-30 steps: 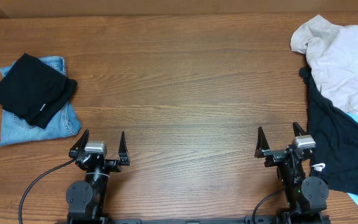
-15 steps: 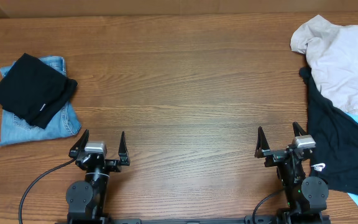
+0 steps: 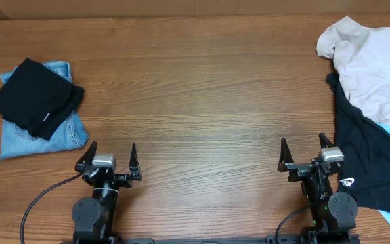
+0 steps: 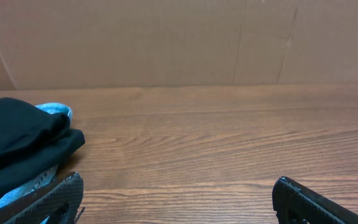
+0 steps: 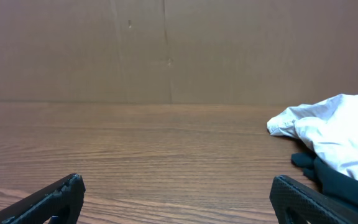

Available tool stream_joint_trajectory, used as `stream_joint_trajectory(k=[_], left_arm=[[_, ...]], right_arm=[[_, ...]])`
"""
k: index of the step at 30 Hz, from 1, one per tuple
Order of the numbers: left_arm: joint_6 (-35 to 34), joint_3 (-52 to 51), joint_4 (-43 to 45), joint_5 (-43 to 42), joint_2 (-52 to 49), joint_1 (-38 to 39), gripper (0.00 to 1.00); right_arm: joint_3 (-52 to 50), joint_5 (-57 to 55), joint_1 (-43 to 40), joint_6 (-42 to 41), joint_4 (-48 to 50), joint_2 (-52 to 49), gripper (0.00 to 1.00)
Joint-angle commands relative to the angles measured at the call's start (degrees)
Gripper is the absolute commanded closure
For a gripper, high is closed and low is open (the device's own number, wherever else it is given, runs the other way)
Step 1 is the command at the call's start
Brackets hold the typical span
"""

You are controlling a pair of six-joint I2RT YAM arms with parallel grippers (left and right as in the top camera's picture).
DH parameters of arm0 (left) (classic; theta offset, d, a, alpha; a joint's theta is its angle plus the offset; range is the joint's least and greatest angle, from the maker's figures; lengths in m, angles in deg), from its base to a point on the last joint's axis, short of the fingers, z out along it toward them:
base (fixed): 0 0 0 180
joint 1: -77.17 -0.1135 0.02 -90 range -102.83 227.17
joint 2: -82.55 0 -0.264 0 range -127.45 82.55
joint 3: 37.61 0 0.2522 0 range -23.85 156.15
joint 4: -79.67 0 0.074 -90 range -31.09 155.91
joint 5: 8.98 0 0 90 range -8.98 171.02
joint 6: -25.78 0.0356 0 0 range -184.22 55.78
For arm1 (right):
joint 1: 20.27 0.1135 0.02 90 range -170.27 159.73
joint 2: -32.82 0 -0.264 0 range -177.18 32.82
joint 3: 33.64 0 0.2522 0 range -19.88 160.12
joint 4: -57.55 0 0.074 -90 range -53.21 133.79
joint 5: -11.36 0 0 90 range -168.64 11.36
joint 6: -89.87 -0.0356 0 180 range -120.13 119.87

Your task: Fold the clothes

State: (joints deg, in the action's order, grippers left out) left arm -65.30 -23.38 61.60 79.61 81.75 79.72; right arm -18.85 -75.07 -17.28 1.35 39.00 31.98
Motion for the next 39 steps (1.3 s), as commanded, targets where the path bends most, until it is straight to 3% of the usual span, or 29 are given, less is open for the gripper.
stream_joint_trajectory(k=[1,27,31,39], left_arm=[[0.68,-0.13,-0.15,0.35,0.52,0.15,0.00],[0.70,-0.13,-0.13,0.35,0.52,0.15,0.00],[1.55,-0.13,1.57,1.92,0.52,0.11,0.00],[-6.29,1.42,1.88,0.74,0.52,0.11,0.00]], right_arm=[[-0.57,-0.55,-0.33,-0.20,0.22,0.46,0.00],[-0.57,-0.50,-0.33,-0.20,0.48,0.46,0.00],[-0.57,-0.55,-0.33,-0.17,4.42,0.46,0.00],[-0.31,-0.17,-0.44,-2.89,9.22,0.46,0.00]])
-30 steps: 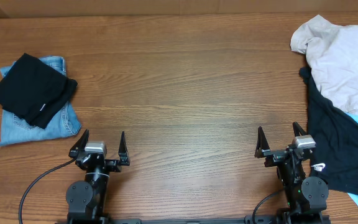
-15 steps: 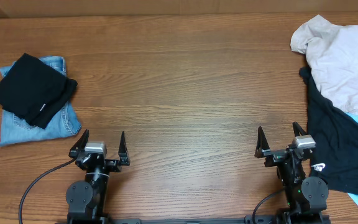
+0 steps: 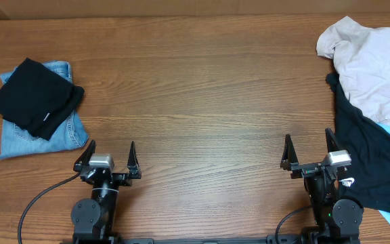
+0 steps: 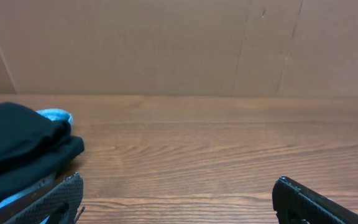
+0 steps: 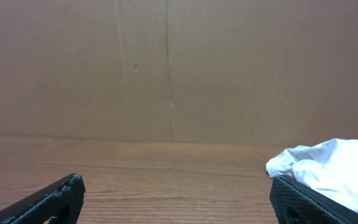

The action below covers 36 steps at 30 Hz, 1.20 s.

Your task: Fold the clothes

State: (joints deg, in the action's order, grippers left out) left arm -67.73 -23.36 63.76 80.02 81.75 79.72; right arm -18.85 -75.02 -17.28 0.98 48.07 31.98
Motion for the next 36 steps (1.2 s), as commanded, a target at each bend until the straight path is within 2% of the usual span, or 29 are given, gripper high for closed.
stream_joint_trajectory(k=[1,7,13,17,27,31,36], left_arm=[[-3.85,2.43,-1.16,0.33,0.48,0.11,0.00],[-3.76,12.52,-11.41,1.22,-1.51,0.11,0.00],[-0.52,22.62,-16.13,1.84,-9.55,0.11,0.00],[0.24,30.40,-19.80,4.57,-18.51,0.11,0.00],[2.29,49.13,-34.01,3.98,-41.53,0.11,0.00],[1.36,54.55,-39.19,2.80,-46.69,0.11,0.00],[1.40,56.41,-39.89,0.96,-47.84,0.11,0.00]], right_arm=[[0.13,-0.79,-0.44,-3.93,-0.44,0.46,0.00],[4.72,-5.62,-0.44,-6.10,-3.72,-1.20,0.00],[13.27,-9.01,-0.46,-6.08,-8.52,-8.74,0.00],[22.16,-9.16,-0.46,-6.08,-14.27,-18.32,0.00],[45.83,-5.62,-0.50,-5.62,-29.73,-45.07,0.00],[54.38,-4.04,-0.48,-5.64,-37.20,-54.49,0.00],[57.51,-1.46,-0.48,-5.84,-37.77,-60.67,0.00]])
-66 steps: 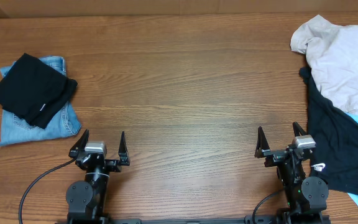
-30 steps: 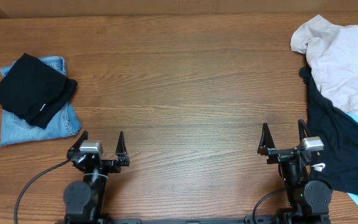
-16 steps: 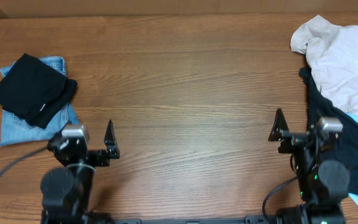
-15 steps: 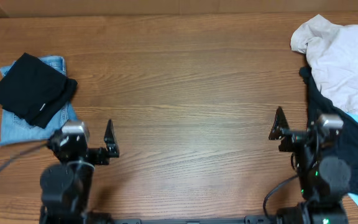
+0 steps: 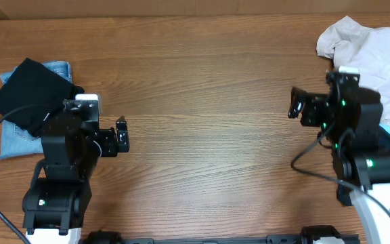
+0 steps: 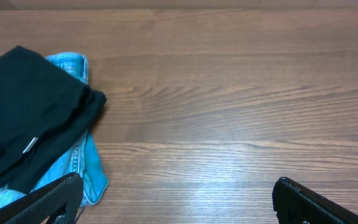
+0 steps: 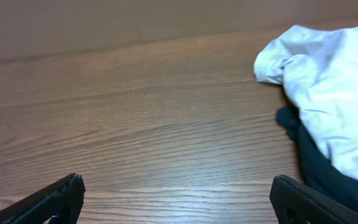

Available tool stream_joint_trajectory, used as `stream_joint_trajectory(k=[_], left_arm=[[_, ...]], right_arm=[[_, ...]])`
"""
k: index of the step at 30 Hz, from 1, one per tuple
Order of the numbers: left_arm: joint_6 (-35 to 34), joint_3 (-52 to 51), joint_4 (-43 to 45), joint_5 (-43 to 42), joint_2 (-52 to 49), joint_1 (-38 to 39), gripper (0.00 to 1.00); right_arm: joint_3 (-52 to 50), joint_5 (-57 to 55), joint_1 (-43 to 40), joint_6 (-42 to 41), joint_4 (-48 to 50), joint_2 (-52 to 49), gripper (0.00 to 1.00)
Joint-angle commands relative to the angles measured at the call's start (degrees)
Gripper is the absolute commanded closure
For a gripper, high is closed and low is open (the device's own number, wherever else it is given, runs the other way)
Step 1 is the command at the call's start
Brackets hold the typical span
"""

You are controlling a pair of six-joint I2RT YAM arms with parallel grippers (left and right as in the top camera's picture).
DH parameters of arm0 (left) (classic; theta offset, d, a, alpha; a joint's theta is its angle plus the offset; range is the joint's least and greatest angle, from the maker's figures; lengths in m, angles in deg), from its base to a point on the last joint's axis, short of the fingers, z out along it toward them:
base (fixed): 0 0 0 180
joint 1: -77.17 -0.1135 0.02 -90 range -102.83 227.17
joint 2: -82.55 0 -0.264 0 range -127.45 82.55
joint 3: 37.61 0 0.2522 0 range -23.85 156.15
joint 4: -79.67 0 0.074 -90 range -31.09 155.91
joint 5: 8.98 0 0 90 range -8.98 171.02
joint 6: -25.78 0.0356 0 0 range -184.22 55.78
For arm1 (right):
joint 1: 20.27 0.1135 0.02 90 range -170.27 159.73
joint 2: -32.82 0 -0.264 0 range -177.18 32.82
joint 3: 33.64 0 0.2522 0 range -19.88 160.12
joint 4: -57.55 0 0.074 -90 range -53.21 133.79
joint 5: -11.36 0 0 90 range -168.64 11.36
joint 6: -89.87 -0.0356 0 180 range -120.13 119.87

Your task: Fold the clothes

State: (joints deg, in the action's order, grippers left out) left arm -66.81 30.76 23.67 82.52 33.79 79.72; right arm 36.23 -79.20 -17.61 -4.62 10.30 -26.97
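Observation:
A folded black garment (image 5: 26,98) lies on folded blue jeans (image 5: 11,141) at the table's left; the left wrist view shows both, the black garment (image 6: 23,118) over the jeans (image 6: 86,171). A crumpled white shirt (image 5: 374,61) lies at the far right on a black shirt (image 7: 319,171), with a bit of light blue cloth beside it. My left gripper (image 6: 178,183) hangs open over bare wood, right of the folded stack. My right gripper (image 7: 178,183) is open above bare wood, left of the white shirt (image 7: 328,81). Neither holds anything.
The wooden table (image 5: 202,88) stretches bare between the two piles. A cardboard wall runs along the far edge (image 5: 181,7). My right arm covers most of the black shirt in the overhead view.
Both arms have risen from the front edge and stand further in over the table. The wrist cameras now look down on the wood and the clothes. Both grippers stay open and no cloth has moved.
At first both arms sat low at the front edge, grippers open, looking across the table. Then they were in the same place with the cameras tilted up slightly. Now both are raised over the table, one beside each pile, with the clothes untouched.

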Motion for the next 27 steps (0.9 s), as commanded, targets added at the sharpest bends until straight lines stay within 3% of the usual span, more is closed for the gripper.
stream_joint_trajectory(k=[1,5,9,17,27], left_arm=[[0.50,2.29,0.50,-1.53,0.11,0.11,0.00],[-0.09,2.78,0.44,-1.51,0.15,0.11,0.00],[-0.72,3.32,0.81,-1.53,0.15,0.11,0.00],[-3.17,3.43,0.11,-1.53,0.11,0.11,0.00],[-3.89,3.41,-0.61,-1.51,0.11,0.11,0.00]], right_arm=[[2.43,2.80,-0.15,-0.24,0.02,-1.99,0.00],[2.56,-4.09,-1.77,-0.04,3.04,-3.34,0.00],[5.27,-7.37,-9.84,-0.04,3.58,-6.60,0.00],[12.76,-6.58,-31.67,-0.02,7.85,-20.28,0.00],[12.74,-0.17,-43.25,-1.55,14.99,-41.90,0.00]])
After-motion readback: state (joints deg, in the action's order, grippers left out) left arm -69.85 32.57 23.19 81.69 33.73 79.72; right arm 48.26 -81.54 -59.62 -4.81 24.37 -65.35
